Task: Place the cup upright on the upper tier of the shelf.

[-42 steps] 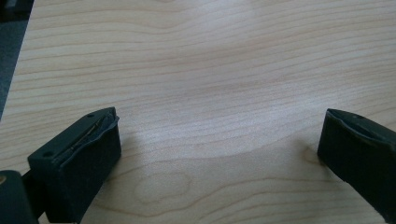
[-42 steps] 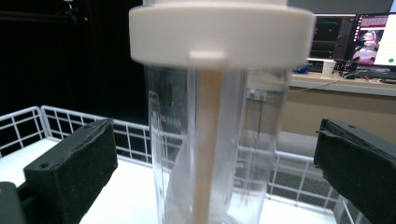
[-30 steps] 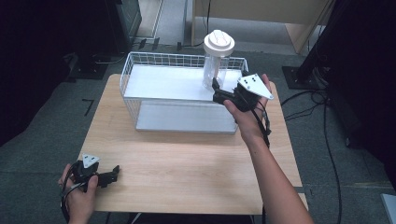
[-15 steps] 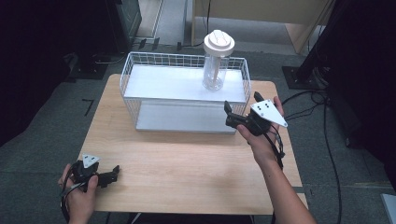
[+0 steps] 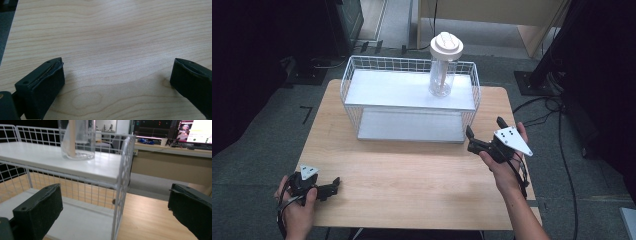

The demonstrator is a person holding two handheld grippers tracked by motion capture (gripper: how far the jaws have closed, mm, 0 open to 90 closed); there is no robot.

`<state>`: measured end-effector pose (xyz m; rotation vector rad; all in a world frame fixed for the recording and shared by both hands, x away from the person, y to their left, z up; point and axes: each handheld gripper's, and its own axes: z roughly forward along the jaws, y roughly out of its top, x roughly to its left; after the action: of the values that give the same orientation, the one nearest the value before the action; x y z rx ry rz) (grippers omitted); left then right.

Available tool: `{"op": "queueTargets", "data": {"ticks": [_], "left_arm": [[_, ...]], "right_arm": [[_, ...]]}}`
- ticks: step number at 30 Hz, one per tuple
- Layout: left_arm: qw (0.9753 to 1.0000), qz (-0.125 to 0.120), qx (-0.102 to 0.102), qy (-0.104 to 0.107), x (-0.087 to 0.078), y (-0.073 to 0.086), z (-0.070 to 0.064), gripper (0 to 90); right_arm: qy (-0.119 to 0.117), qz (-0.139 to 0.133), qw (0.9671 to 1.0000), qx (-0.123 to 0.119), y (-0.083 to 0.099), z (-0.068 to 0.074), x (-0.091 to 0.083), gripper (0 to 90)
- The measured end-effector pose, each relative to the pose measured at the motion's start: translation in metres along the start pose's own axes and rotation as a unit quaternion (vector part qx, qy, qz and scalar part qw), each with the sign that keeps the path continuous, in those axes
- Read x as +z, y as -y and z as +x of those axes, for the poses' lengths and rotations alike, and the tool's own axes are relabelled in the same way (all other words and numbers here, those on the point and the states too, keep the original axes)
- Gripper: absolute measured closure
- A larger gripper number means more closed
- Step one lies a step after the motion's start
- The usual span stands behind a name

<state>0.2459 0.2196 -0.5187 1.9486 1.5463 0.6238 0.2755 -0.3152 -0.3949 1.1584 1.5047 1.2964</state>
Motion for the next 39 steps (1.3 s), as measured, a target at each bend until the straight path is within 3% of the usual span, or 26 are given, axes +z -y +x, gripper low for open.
{"op": "queueTargets", "data": {"ticks": [18,34,39], "left_arm": [[1.0000,0.001,0.000,0.000,0.000,0.000,0.000,0.0],[1.0000,0.001,0.000,0.000,0.000,0.000,0.000,0.0],[1.0000,0.000,0.000,0.000,0.000,0.000,0.000,0.0]], "right_arm": [[0.040,0.061,0.9972,0.015,0.060,-0.036,-0.025,0.0],[0.070,0.122,0.9891,0.045,0.110,-0.069,-0.054,0.0],[0.074,0.140,0.9866,0.041,0.119,-0.073,-0.062,0.0]]}}
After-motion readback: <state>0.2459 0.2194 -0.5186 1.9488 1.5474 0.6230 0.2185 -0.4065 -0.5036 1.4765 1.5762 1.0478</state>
